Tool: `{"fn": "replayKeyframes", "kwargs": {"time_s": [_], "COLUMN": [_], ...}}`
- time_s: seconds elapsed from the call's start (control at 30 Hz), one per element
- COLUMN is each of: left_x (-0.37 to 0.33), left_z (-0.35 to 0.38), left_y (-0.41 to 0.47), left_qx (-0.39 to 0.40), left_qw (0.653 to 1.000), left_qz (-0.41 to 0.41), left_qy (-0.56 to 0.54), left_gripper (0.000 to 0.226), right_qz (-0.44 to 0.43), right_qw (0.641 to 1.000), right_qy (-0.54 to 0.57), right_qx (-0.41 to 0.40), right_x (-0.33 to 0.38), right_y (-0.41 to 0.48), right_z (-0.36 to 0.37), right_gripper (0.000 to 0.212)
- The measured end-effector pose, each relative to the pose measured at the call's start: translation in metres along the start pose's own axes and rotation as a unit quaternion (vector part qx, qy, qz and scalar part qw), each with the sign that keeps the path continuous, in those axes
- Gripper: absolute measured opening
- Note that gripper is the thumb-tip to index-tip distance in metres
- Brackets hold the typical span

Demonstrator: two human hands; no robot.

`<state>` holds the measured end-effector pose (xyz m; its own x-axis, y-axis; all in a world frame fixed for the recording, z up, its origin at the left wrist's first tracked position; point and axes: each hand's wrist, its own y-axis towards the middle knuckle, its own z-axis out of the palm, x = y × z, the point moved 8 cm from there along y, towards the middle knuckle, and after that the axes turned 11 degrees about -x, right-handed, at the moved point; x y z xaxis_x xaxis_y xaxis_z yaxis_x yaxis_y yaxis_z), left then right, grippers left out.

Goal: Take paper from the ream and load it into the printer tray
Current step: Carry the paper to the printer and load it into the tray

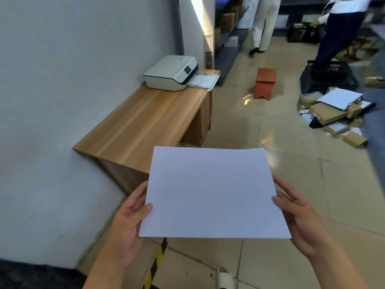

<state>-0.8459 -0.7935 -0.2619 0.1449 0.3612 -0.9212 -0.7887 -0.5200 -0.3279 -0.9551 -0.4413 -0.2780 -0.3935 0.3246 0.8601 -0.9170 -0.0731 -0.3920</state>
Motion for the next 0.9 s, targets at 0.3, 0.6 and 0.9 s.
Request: {"fn": "replayKeyframes", "kwargs": {"time_s": [0.3,0.6,0.9], "left_x": [-0.016,0.002,-0.009], "left_z": [0.085,0.146,0.254], "left_y": [0.100,0.216,0.386], "left_qx": [0.002,0.041,0.107], "left_qw": [0.999,0.996,0.987], "left_qz": [0.007,-0.045,-0.073], "left_qy": [0.045,0.070,0.098], "left_gripper": [0.050,0.050,0.043], "right_qz": [0.003,0.010,-0.020], "right_qw": [1.000,0.998,0.993], "right_qy": [0.025,-0.003,-0.015], "right_qx": [-0.001,-0.055,-0.112], "right_x": [0.045,0.065,0.151], "right_y": [0.117,0.207,0.339], "right_z": [-0.001,-0.007,0.012], "right_gripper": [0.052,0.051,0.050]}}
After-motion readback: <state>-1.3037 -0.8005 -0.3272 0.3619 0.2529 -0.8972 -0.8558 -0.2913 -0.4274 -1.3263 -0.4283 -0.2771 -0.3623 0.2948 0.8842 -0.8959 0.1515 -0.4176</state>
